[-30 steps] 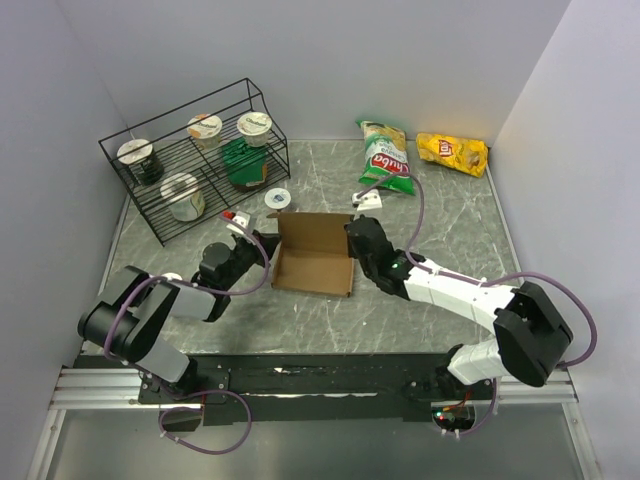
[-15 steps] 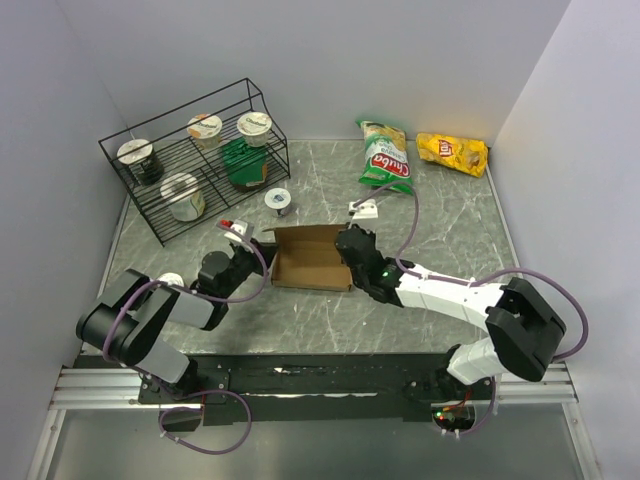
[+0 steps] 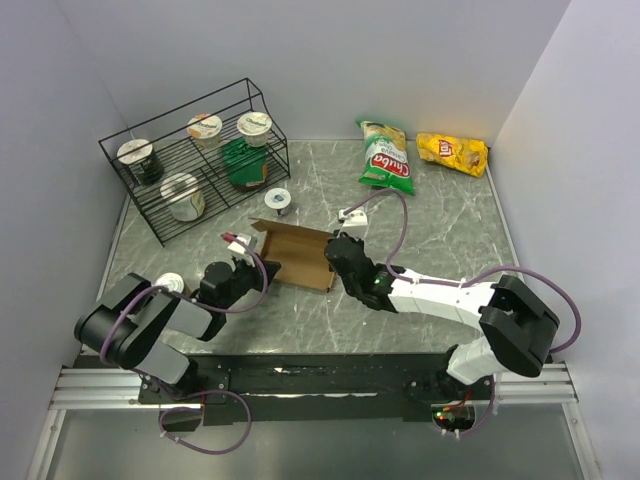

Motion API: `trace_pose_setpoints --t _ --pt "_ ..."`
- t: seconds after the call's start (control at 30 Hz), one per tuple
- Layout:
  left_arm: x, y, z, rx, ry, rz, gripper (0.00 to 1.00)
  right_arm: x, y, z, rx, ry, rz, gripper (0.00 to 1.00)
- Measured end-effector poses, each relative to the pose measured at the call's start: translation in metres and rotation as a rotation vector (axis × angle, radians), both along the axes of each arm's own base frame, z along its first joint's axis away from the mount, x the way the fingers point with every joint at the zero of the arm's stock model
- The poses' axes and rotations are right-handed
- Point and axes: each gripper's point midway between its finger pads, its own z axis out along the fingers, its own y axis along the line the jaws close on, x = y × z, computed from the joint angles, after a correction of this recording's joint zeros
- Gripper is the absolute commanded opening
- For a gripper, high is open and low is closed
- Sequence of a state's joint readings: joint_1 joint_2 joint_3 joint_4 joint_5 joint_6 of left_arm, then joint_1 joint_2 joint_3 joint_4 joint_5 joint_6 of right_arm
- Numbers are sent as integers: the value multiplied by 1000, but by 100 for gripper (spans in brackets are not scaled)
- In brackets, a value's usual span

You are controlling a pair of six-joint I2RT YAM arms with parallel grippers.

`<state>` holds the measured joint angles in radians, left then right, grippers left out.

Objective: Fold the paper box

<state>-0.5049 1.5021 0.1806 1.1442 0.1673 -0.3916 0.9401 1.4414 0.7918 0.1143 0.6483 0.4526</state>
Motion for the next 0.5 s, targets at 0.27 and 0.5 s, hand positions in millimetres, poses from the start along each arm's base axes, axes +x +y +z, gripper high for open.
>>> trace_pose_setpoints --t 0.27,0.5 --pt "1 8 35 -29 -64 29 64 0 -5 -1 -71 -50 67 0" --pt "11 44 74 -75 -120 118 94 14 -20 1 -125 -78 191 0"
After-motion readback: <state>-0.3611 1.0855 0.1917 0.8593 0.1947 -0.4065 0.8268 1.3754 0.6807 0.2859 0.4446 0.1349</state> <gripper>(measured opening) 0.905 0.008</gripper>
